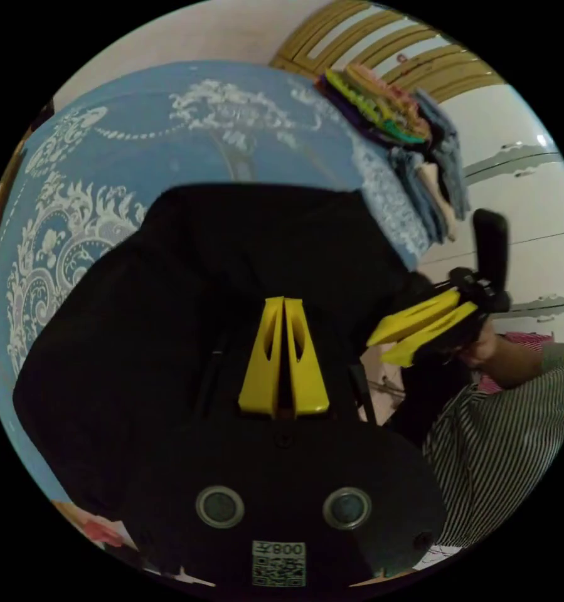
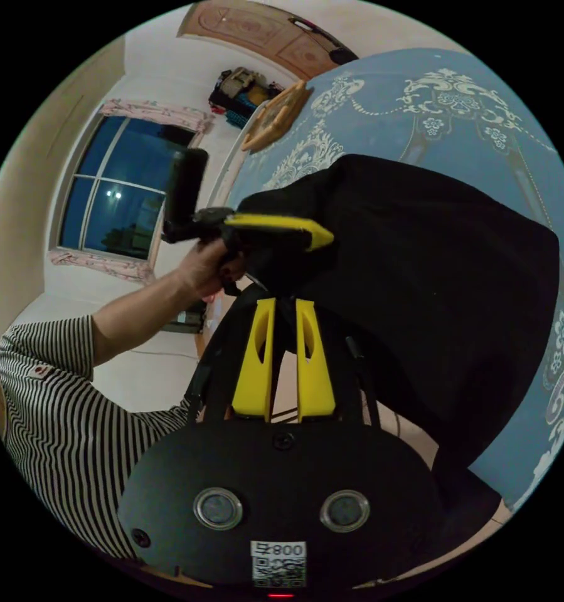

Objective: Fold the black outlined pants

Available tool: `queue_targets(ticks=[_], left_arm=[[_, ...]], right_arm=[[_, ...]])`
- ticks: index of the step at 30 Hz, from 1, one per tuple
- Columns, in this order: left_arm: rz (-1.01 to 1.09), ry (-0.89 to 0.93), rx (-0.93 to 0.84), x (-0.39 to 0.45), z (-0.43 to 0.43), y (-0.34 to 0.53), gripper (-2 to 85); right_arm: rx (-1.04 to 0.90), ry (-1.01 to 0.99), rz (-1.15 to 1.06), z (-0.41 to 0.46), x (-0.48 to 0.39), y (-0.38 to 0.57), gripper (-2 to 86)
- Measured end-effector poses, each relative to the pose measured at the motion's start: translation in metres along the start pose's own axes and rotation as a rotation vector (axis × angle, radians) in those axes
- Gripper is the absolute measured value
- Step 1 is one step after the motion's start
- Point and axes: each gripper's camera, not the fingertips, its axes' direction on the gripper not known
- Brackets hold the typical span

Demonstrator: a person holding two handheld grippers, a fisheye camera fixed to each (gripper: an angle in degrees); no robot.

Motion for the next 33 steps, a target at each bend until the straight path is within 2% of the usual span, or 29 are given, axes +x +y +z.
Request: queue_targets(ticks=[4,6,7,10,14,17,21,26,33], left_arm=[[-0.054,0.077,0.12,0.002,-0.016,0.018,0.3],[-0.055,0.041,0.106,0.007,-0.013,0.025,0.3],[-0.07,0.016,0.044,0.007,-0.004,0.028,0.4],[-0.11,0.048,0.072,0.008,-0.006,0.04,0.8],[-0.006,0.11,0.154,0.048,-0.015,0.05,3.0],[0.136,0.15,0.138,0.097,0.001,0.045,6.5],[0.264,0.102,0.043,0.155,0.036,0.033,9.6],[0.346,-0.078,0.011,0.203,0.062,0.035,11.4],[0.376,-0.182,0.001,0.23,0.068,0.059,10.4]], right_arm=[[-0.005,0.068,0.089,0.006,0.021,-0.015,2.4],[-0.051,0.146,0.107,0.017,0.029,-0.022,1.3],[-0.043,0.119,0.088,0.02,0.033,-0.027,1.0],[-0.05,0.094,0.113,0.013,0.037,-0.04,0.6],[0.047,0.154,0.073,-0.023,0.034,-0.042,0.7],[0.173,0.193,0.145,-0.066,0.055,-0.041,1.6],[0.265,0.211,0.256,-0.11,0.094,-0.057,4.3],[0.235,0.277,0.293,-0.125,0.118,-0.094,6.4],[0.166,0.315,0.303,-0.117,0.134,-0.147,7.0]])
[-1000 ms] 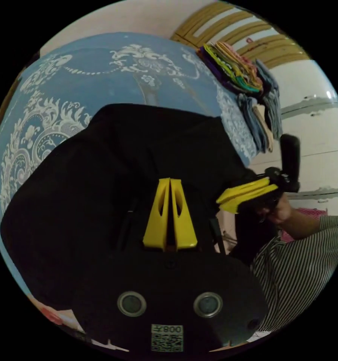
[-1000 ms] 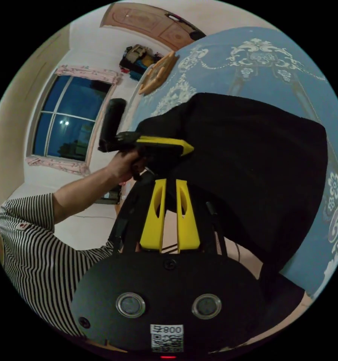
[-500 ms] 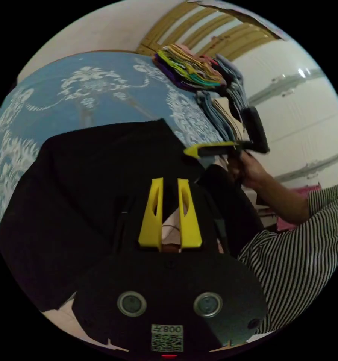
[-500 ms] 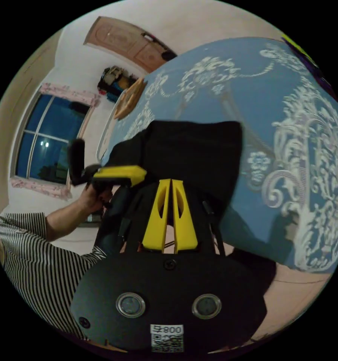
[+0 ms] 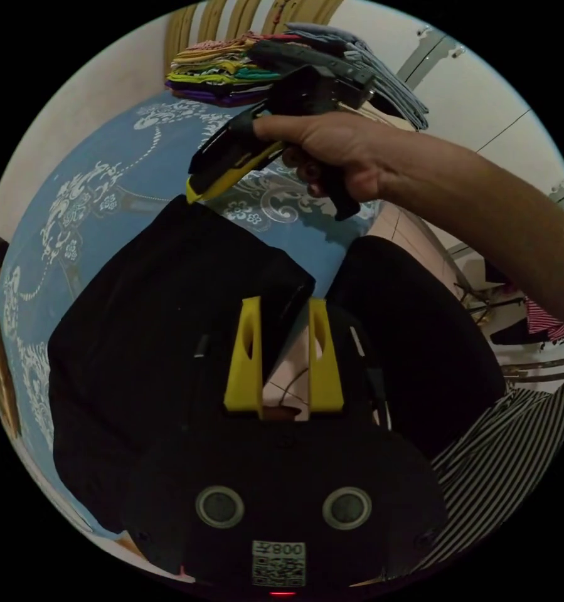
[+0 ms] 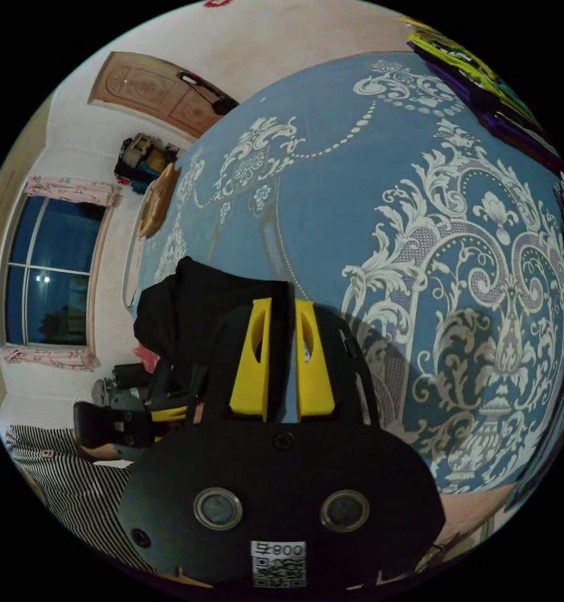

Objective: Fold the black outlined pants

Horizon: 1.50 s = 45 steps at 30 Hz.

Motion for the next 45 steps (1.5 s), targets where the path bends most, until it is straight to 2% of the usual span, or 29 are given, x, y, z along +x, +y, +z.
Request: queue_targets(ticks=[6,12,17,27,30,36,40,45], left_arm=[[0.042,-0.093,-0.039,0.019,-0.003,0.013,6.2],[-0.013,-0.019,-0.029,0.019,-0.019,0.033,2.9],[-0.017,0.093,0.077,0.022,-0.057,0.054,2.3],[0.031,0.141,0.092,0.023,-0.084,0.11,2.2],[0.014,0.155,0.159,0.01,-0.111,0.145,2.2],[-0.116,0.226,0.398,-0.055,-0.193,0.251,2.2],[-0.317,0.286,0.585,-0.116,-0.242,0.356,2.3],[-0.574,0.304,0.757,-0.178,-0.27,0.486,2.2]], right_arm=[[-0.024,0.057,-0.018,0.01,-0.013,-0.024,6.0],[-0.038,0.035,-0.021,0.011,-0.024,-0.043,2.4],[-0.032,-0.075,0.005,-0.001,-0.024,-0.052,0.9],[0.015,-0.098,0.093,-0.016,-0.038,-0.049,0.3],[0.042,-0.139,0.117,-0.015,-0.052,-0.05,0.3],[0.119,-0.306,0.053,-0.022,-0.118,-0.067,0.4],[0.151,-0.465,-0.036,-0.006,-0.194,-0.087,0.3],[0.121,-0.534,-0.146,0.042,-0.298,-0.12,0.4]])
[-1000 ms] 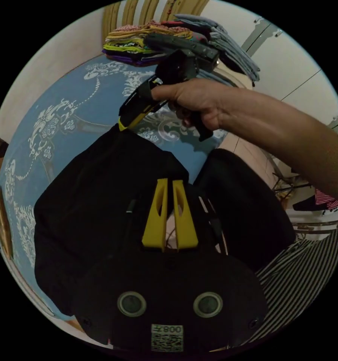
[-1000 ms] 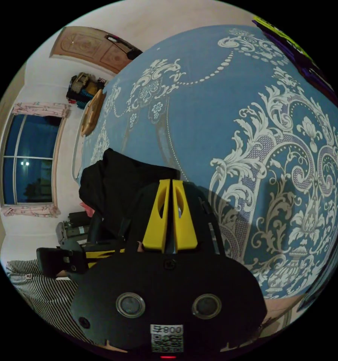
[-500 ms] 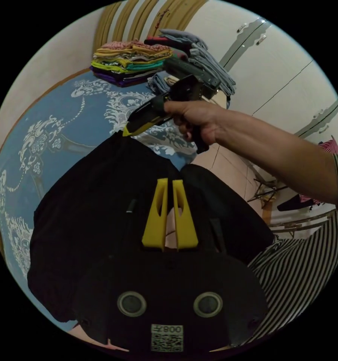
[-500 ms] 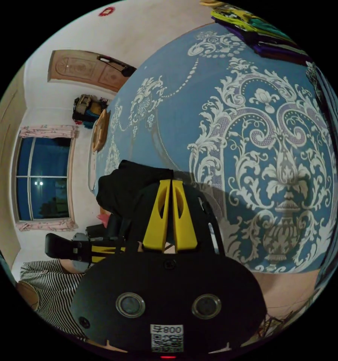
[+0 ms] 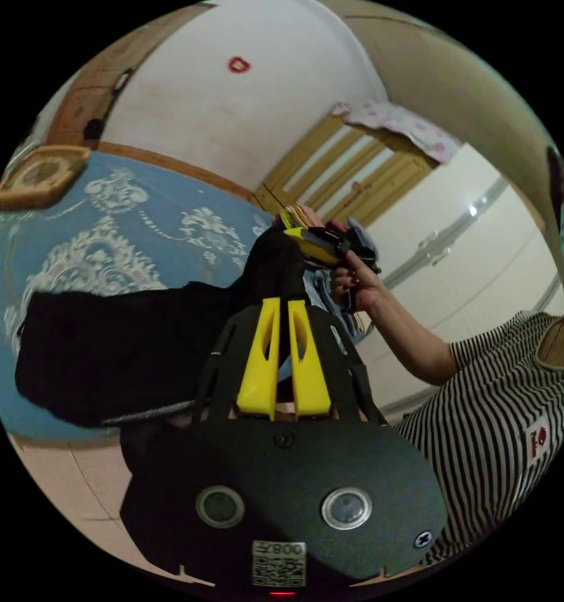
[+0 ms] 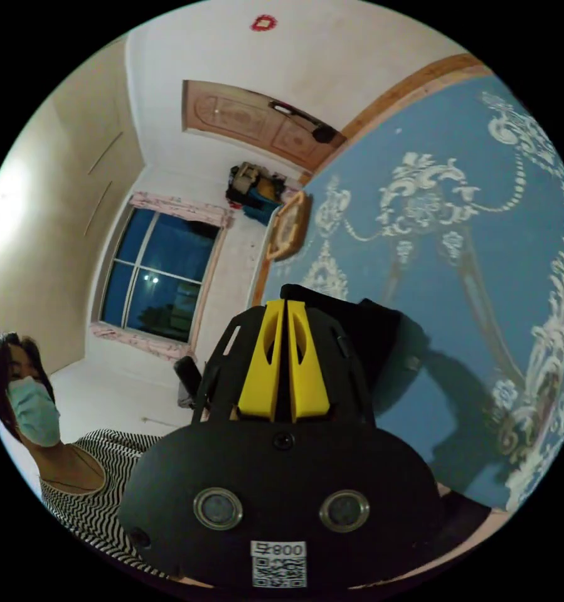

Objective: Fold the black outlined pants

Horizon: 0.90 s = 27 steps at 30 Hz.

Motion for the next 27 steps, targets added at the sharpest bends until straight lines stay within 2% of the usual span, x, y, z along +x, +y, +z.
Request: queue_targets(ticks=[5,13,27], left_arm=[[-0.205,-0.034,0.139,-0.087,-0.096,0.036,2.3],[-0.386,-0.068,0.247,-0.174,-0.193,0.075,2.3],[-0.569,-0.071,0.307,-0.267,-0.288,0.112,2.4]], right_arm=[[-0.15,0.043,-0.06,0.119,-0.046,-0.037,0.4],[-0.36,0.114,-0.061,0.295,-0.087,-0.076,0.4],[-0.51,0.173,-0.026,0.477,-0.123,-0.101,0.5]])
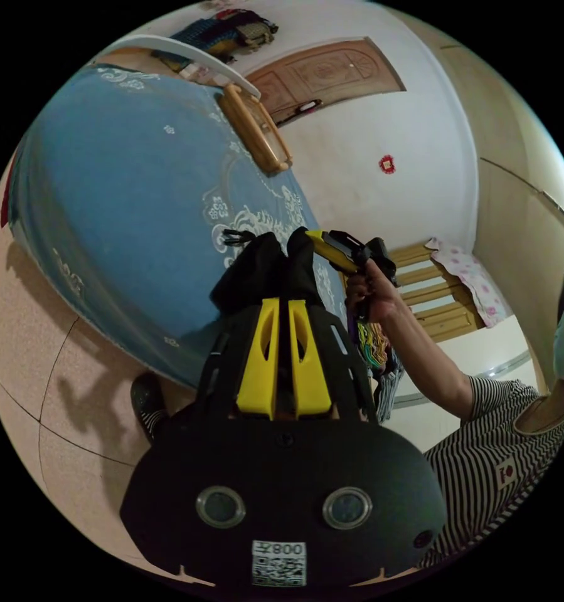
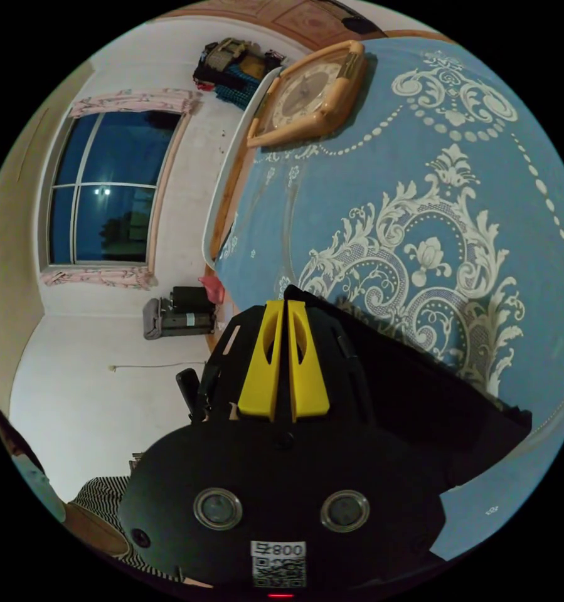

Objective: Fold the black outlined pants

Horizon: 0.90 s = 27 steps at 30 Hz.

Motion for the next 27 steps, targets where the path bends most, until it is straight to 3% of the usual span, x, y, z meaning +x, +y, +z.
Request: queue_targets(ticks=[9,19,23,27], left_arm=[[-0.033,-0.005,0.018,-0.021,-0.035,-0.01,2.4],[-0.061,-0.104,0.161,-0.012,-0.08,0.0,0.6],[0.068,-0.083,0.166,0.018,-0.081,-0.007,0.3],[0.244,-0.173,0.065,0.054,-0.055,-0.019,0.2]], right_arm=[[-0.034,0.0,0.014,0.053,-0.026,-0.029,0.6],[0.057,-0.07,-0.038,0.072,-0.05,-0.027,0.3],[0.089,-0.108,-0.111,0.071,-0.067,-0.012,0.2],[0.03,0.085,-0.246,0.095,-0.093,0.024,0.1]])
